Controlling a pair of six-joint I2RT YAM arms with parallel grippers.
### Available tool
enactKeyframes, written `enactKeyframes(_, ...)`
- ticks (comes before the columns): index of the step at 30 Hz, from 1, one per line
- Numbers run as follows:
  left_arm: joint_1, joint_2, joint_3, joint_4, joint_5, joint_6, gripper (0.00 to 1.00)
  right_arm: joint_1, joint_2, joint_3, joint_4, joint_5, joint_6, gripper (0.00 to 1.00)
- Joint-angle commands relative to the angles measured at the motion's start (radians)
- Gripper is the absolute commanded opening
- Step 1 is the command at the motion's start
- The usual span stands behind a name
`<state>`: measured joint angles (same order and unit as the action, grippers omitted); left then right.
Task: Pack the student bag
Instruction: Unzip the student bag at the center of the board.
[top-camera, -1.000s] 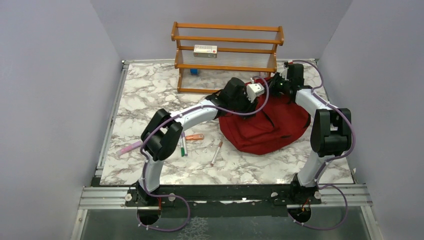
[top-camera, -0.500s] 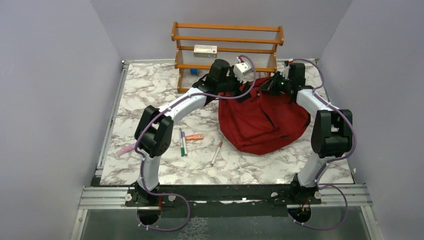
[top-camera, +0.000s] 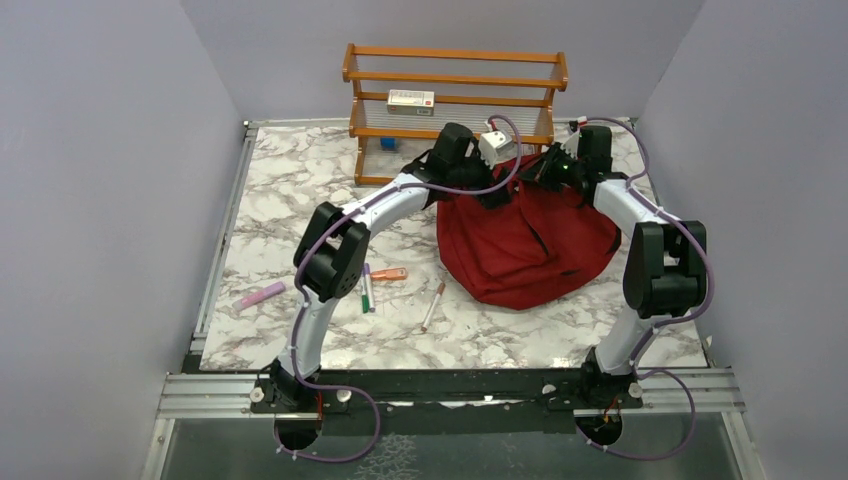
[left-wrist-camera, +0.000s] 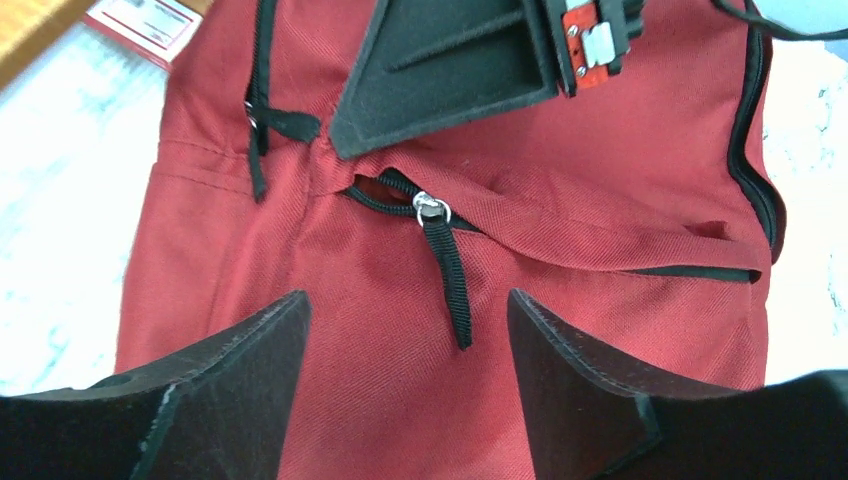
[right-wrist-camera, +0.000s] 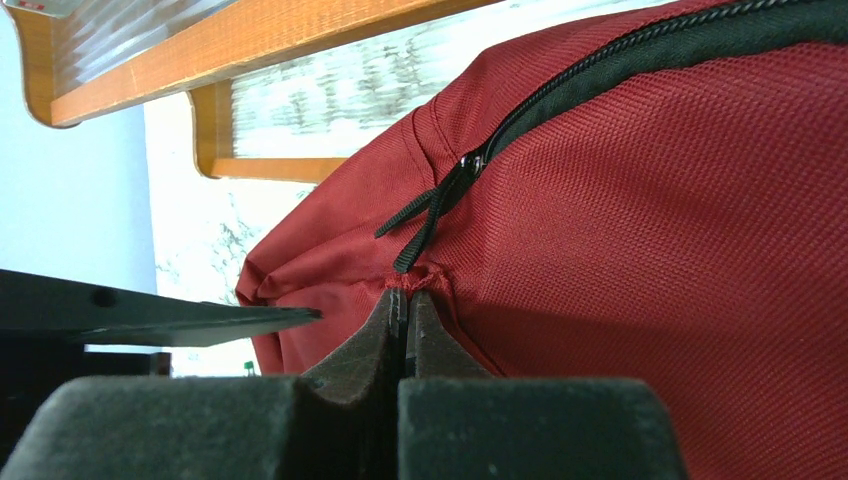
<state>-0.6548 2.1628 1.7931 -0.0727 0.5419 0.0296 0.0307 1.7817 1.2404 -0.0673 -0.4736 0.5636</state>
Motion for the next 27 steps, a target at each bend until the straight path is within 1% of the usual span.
enactKeyframes(1, -0.021, 0.026, 0.043, -0.014, 0.011, -0.024, 0.69, -0.011, -0.047, -0.006, 0.058, -0.036, -0.008, 0.00)
enactKeyframes(4, -0.026, 0.043, 0.058, -0.021, 0.026, -0.025, 0.62, -0.011, -0.048, -0.011, 0.059, -0.038, -0.006, 0.01)
enactKeyframes(9, -0.039, 0.064, 0.068, -0.025, 0.031, -0.025, 0.55, -0.011, -0.051, -0.018, 0.058, -0.036, -0.010, 0.00)
enactKeyframes(17, -0.043, 0.080, 0.085, -0.049, 0.027, -0.025, 0.31, -0.012, -0.057, -0.022, 0.059, -0.033, -0.013, 0.01)
enactKeyframes(24, -0.043, 0.070, 0.090, -0.074, 0.007, -0.005, 0.00, -0.011, -0.058, -0.027, 0.059, -0.026, -0.013, 0.01)
enactKeyframes(27, -0.043, 0.052, 0.091, -0.077, 0.001, -0.006, 0.00, -0.011, -0.056, -0.027, 0.059, -0.014, -0.013, 0.01)
